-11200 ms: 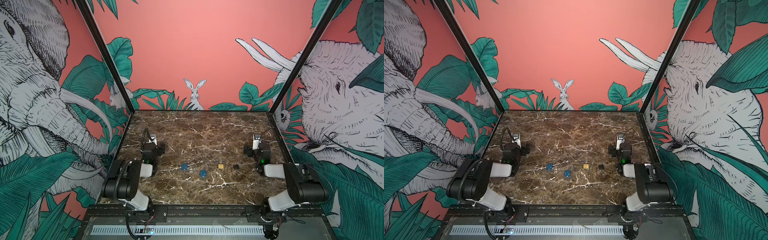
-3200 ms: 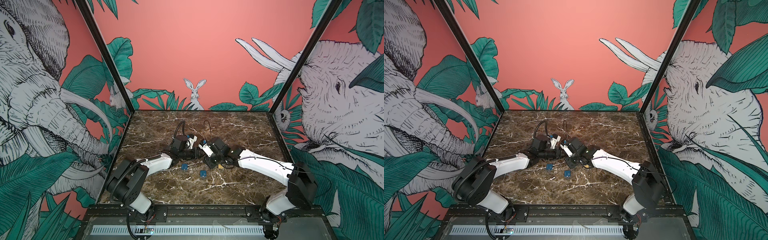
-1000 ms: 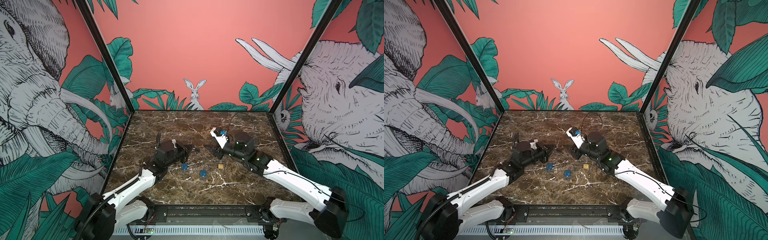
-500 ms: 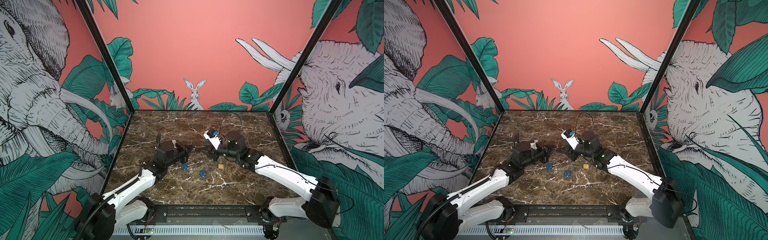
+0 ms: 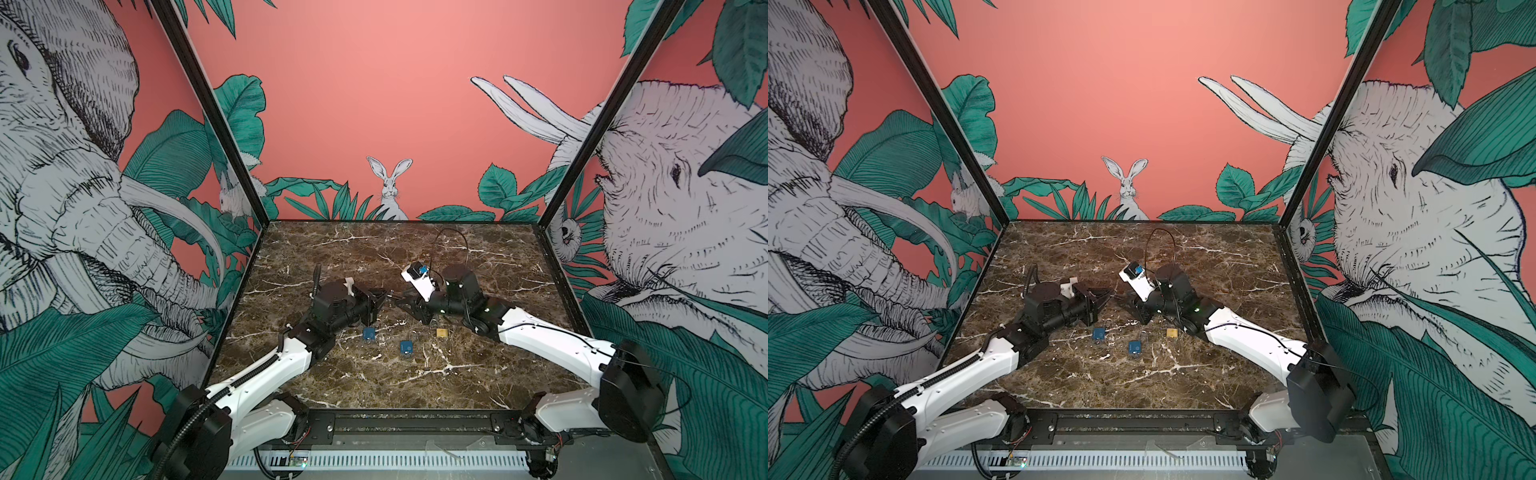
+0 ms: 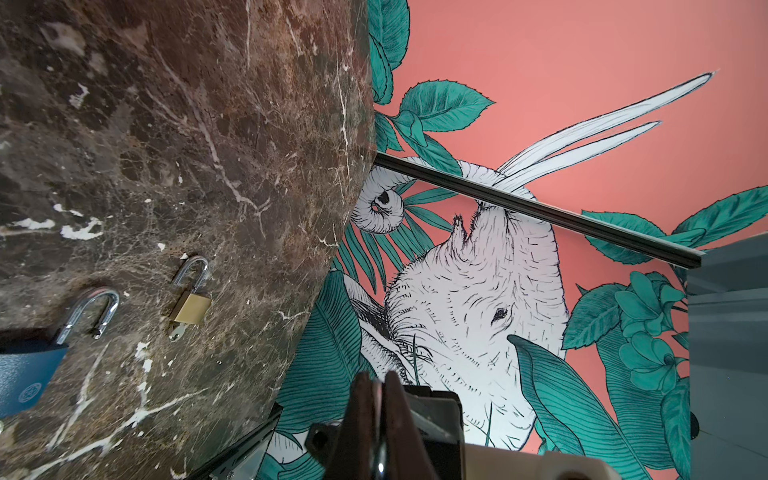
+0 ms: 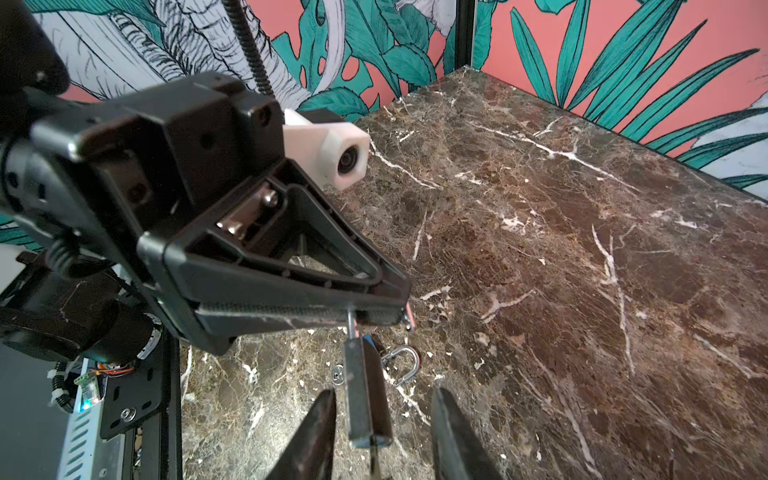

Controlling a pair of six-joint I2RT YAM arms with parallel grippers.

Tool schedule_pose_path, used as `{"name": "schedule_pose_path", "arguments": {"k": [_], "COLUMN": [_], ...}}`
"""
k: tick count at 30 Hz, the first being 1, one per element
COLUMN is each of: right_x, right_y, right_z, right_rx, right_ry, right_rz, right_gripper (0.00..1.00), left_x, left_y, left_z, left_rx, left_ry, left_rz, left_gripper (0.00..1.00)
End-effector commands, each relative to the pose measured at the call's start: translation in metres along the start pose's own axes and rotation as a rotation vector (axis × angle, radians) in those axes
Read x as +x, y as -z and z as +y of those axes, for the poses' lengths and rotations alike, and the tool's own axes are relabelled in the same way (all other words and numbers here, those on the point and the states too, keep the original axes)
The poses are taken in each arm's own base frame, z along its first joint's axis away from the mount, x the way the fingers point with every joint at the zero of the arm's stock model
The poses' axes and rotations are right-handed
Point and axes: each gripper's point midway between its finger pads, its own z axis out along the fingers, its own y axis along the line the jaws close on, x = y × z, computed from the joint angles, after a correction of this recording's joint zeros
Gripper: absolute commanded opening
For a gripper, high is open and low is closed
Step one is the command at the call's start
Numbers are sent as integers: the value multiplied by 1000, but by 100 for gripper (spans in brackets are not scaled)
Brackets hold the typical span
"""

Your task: Lock with the key

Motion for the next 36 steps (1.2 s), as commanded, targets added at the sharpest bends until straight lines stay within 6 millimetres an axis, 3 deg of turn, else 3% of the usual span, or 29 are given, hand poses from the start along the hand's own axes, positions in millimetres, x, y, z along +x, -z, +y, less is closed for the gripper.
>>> {"name": "schedule_pose_path", "arguments": {"k": [1, 10, 17, 24, 27, 28, 31, 32, 33, 34, 35, 36], "right_x": [-8, -8, -3, -7, -8, -8, -10, -12, -12, -12, -12, -12], "right_y": [-2, -4, -7, -5, -3, -2, 2, 4, 6, 9, 12, 16], "right_z": [4, 3, 3, 2, 3, 2, -1, -2, -4, -6, -8, -11], "right_rx": [-15, -17, -25, -17, -14, -15, -7, -2, -3, 4, 14, 28], "right_ry": [7, 4, -12, -13, -9, -11, -44, -62, -86, -112, -138, -170], "right_rz": [-45, -42, -31, -49, -54, -55, -70, -69, -63, -51, -38, -25], "right_gripper": [33, 18, 23, 20, 11, 0, 0, 0, 0, 0, 0, 0], "left_x": [8, 8, 7, 8, 7, 6, 1, -3, -11, -19, -25, -31], "left_y": [0, -3, -3, -5, -5, -6, -7, -7, -6, -4, -2, 1], "left_z": [-30, -29, -30, -30, -28, -26, -24, -22, -19, -15, -8, -8], "left_rx": [85, 88, 101, 98, 92, 88, 80, 67, 44, 5, -57, -111], "left_ry": [-35, -35, -35, -41, -46, -45, -85, -117, -166, -231, -289, -370], "left_rz": [29, 34, 28, 35, 33, 30, 13, 6, -9, -20, -24, -32], "left_gripper": [0, 0, 0, 0, 0, 0, 0, 16, 51, 76, 93, 98]}}
